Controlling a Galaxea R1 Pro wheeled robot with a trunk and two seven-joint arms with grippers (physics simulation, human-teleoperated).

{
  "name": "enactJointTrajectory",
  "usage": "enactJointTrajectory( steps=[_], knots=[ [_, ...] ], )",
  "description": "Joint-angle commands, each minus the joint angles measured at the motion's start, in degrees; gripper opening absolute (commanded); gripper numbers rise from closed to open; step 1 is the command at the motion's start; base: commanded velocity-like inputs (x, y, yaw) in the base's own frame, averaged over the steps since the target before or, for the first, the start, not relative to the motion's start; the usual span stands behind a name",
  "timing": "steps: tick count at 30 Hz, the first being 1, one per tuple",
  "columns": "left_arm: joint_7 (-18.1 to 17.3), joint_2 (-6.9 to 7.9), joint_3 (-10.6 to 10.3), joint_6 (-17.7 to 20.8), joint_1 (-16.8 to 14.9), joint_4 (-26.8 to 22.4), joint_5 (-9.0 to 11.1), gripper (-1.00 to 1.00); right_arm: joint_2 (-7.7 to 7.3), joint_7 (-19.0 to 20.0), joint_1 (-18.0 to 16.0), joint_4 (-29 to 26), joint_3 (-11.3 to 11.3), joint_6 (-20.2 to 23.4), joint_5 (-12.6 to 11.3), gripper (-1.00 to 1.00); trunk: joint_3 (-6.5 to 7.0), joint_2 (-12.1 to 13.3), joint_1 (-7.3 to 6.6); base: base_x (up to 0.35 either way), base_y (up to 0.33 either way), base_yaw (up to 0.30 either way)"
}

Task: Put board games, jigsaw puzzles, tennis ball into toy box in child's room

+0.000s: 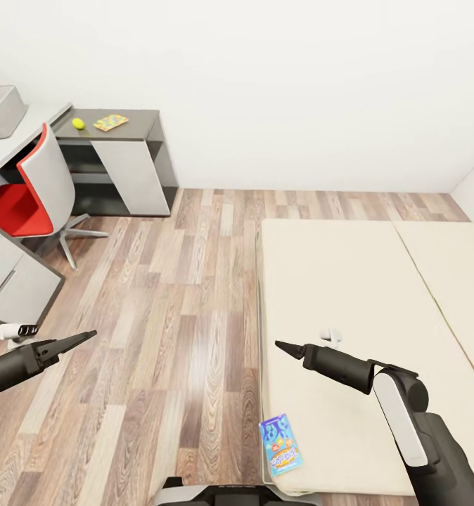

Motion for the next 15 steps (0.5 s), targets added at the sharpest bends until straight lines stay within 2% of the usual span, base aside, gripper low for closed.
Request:
enactJointTrajectory(
  steps=[1,15],
  knots=[
    [-0.3,0.01,0.0,0.6,0.0,0.0,-0.1,1.00,0.01,0.3,0.0,0.0,-0.1,0.3,0.2,1.00,0.01,-0.1,0.03,0.000,0.000,0.000],
    [-0.3,0.01,0.0,0.6,0.0,0.0,0.0,1.00,0.01,0.0,0.0,0.0,0.1,0.3,0.2,1.00,1.30,-0.1,0.03,0.000,0.000,0.000]
  ],
)
